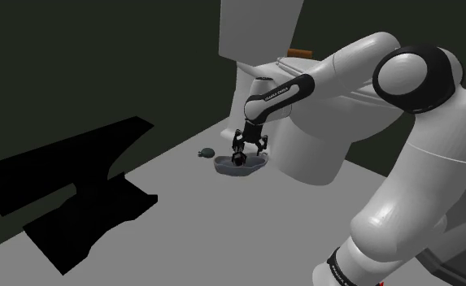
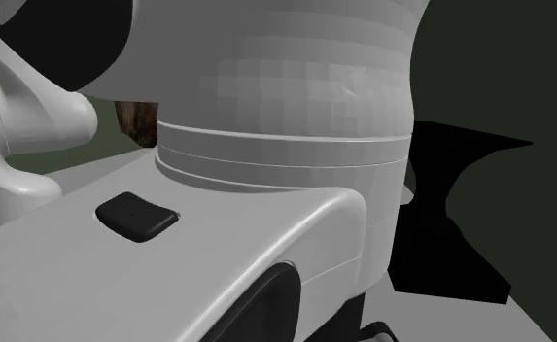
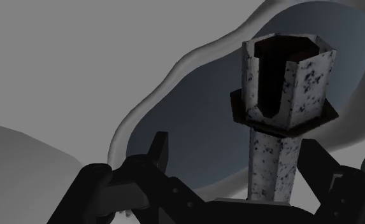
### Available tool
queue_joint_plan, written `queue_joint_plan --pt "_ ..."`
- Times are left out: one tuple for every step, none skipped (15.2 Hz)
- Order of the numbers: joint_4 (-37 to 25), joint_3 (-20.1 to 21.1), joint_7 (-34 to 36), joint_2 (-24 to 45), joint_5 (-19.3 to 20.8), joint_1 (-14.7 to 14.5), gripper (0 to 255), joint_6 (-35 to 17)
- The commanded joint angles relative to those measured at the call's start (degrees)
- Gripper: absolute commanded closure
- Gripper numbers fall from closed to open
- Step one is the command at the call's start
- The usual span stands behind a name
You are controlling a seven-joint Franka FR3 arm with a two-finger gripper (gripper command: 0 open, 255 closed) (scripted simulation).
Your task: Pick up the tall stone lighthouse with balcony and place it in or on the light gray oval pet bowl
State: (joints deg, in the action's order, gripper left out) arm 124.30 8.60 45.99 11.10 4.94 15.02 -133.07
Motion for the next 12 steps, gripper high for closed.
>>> queue_joint_plan --pt "0.0 0.0 0.0 0.0 0.0 0.0 0 0.0" --pt "-0.6 0.1 -0.2 -1.2 -0.3 0.0 0 1.8" --pt "-1.3 0.2 -0.5 -2.3 -0.7 0.0 0 3.6" --pt "-2.1 0.3 -0.7 -3.4 -1.0 0.1 0 5.4" --pt "-2.7 0.4 -0.8 -4.1 -1.2 0.1 0 6.8" --pt "-2.7 0.4 -0.8 -4.1 -1.2 0.1 0 6.8" --pt "-2.7 0.4 -0.8 -4.1 -1.2 0.1 0 6.8" --pt "-2.7 0.4 -0.8 -4.1 -1.2 0.1 0 6.8" --pt "-2.7 0.4 -0.8 -4.1 -1.2 0.1 0 6.8" --pt "-2.7 0.4 -0.8 -4.1 -1.2 0.1 0 6.8" --pt "-2.7 0.4 -0.8 -4.1 -1.2 0.1 0 6.8" --pt "-2.7 0.4 -0.8 -4.1 -1.2 0.1 0 6.8"
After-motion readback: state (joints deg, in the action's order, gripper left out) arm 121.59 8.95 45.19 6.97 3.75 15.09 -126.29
